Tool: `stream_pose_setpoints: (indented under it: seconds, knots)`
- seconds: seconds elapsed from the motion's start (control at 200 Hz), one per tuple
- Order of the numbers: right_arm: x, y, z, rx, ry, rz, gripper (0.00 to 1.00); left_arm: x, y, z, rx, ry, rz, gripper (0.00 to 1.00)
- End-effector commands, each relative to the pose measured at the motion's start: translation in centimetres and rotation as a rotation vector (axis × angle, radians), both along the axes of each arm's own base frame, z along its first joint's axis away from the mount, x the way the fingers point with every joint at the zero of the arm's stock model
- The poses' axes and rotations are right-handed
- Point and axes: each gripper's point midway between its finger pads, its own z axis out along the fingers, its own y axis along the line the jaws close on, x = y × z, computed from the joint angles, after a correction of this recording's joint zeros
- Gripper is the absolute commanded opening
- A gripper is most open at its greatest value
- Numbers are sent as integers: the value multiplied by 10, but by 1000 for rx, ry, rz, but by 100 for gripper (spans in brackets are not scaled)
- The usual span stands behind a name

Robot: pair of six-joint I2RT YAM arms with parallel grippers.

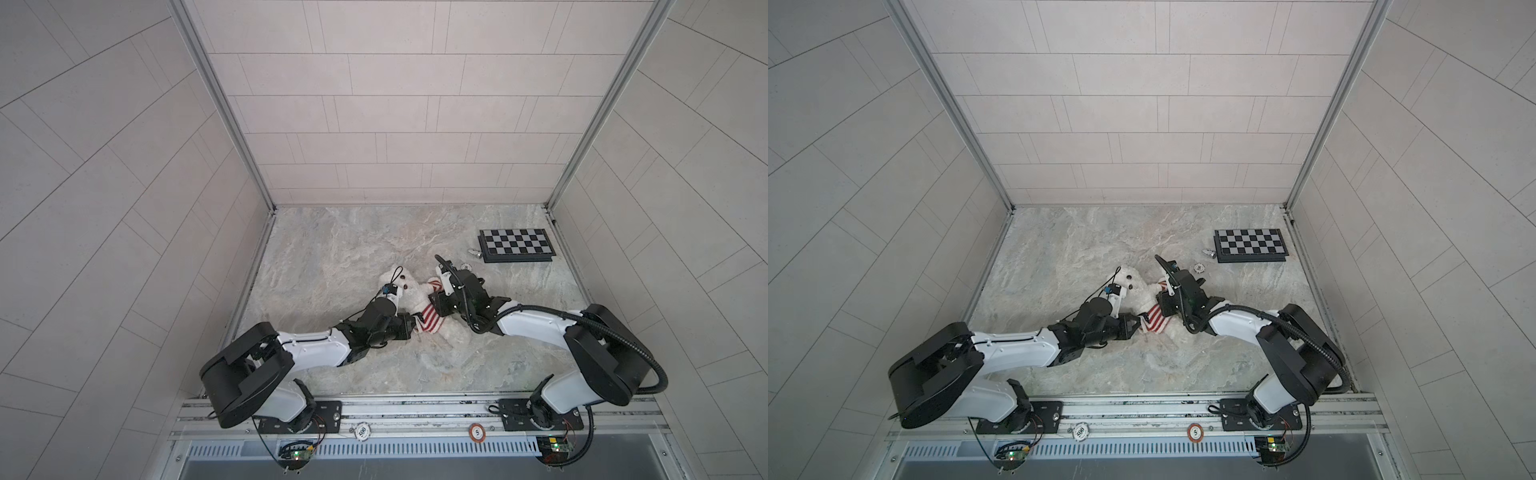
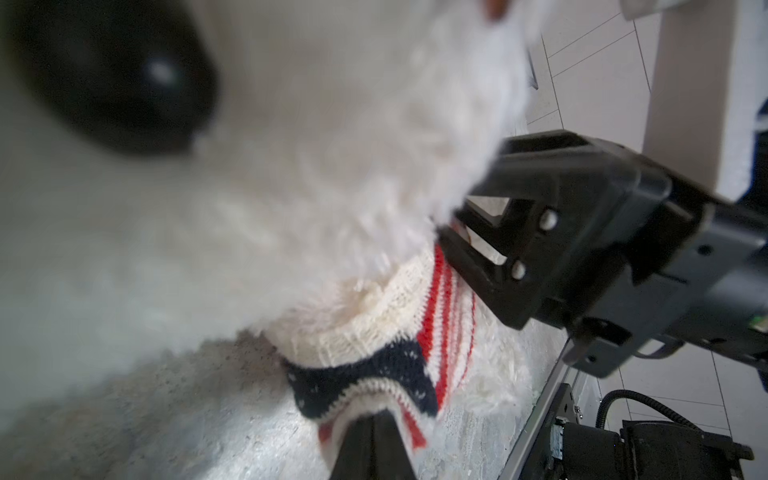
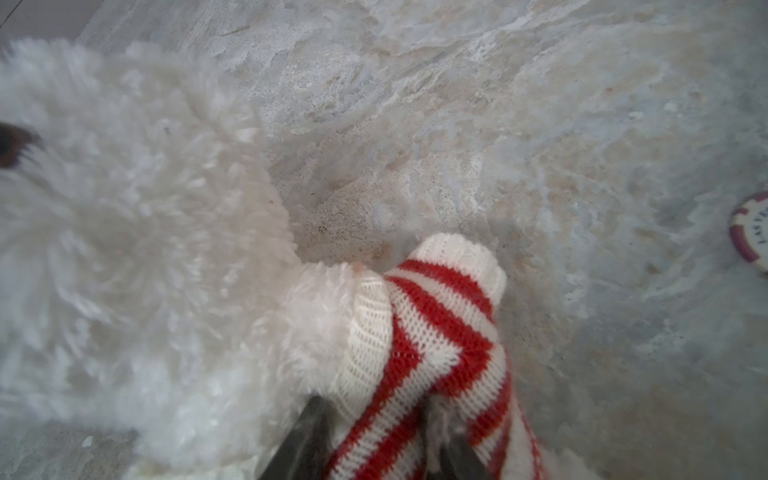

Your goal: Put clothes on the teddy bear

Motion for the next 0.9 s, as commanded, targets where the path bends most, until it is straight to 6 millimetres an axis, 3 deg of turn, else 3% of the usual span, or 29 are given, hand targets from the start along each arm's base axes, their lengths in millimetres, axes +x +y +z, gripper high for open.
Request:
stream_pose_setpoints:
  seconds: [0.0, 0.2, 0.405, 0.616, 0.896]
  knots:
    - [-47, -21, -39, -70, 174, -7, 42, 11, 6, 4, 0, -23, 37, 8]
    - [-63, -19, -32, -28, 166, -16, 44, 9, 9, 8, -14, -34, 6, 9]
    - [-61, -26, -44, -69, 171, -43, 44, -6, 13, -4, -30, 4, -26, 13]
    - [-62, -28, -57, -82, 186, -60, 43, -19, 13, -9, -60, 32, -51, 25]
    - [-64, -33, -58, -86, 185, -75, 43, -9, -2, 0, -155, 34, -30, 31]
